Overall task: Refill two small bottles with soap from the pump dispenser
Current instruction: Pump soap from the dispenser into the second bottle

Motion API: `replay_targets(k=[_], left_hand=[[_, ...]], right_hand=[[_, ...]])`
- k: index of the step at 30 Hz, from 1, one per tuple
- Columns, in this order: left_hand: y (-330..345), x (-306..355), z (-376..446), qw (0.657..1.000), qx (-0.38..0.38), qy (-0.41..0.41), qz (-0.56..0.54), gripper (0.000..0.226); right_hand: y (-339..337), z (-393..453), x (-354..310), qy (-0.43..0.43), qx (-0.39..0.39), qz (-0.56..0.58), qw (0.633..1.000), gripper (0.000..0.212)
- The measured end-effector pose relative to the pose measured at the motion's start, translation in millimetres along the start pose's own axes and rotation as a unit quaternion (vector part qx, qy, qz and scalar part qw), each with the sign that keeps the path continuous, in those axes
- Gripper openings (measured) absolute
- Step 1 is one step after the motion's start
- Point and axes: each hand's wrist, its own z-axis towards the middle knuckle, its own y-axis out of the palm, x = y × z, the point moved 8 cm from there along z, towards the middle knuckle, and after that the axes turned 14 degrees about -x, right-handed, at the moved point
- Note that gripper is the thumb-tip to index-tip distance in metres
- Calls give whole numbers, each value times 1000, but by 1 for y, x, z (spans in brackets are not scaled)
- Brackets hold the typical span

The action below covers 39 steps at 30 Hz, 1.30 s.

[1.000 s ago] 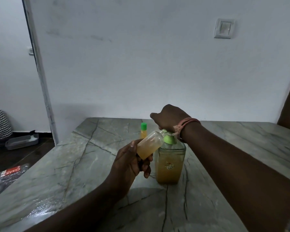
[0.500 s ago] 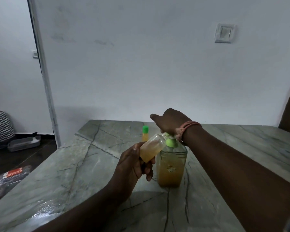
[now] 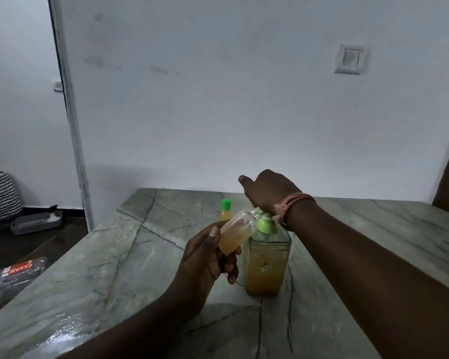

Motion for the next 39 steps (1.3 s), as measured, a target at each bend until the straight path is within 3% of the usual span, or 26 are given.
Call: replay_targets(k=[6,10,12,16,19,30,34,39], left_hand=[[1,3,0,1000,13,-8,4,44],[5,5,-1,1000,4,-13,1,50],[5,4,0,1000,5,-17,1,52],[3,1,0,1000,10,-19,2,44],[4,1,1,1000,1,-14,2,43],[4,-2,2,999,8,-33,4,42],[4,-2,4,999,-3,-42,3,48],[11,-3,5,998,-26,-55,7,49]], right_hand=[[-2,-6,1,19,-5,27,999,56],[-10,-17,0,28,-45,130,990,55],[-19,-16,4,38,-22,154,987,50],[-17,-8,7,60,3,-11,998,33],[-16,-10,7,66,15,-66,996,34],[-27,-21,-15,37,44,-173,983,16],[-24,-20,-13,30,73,-147,986,21],[-17,-18,-5,40,56,-125,990,30]])
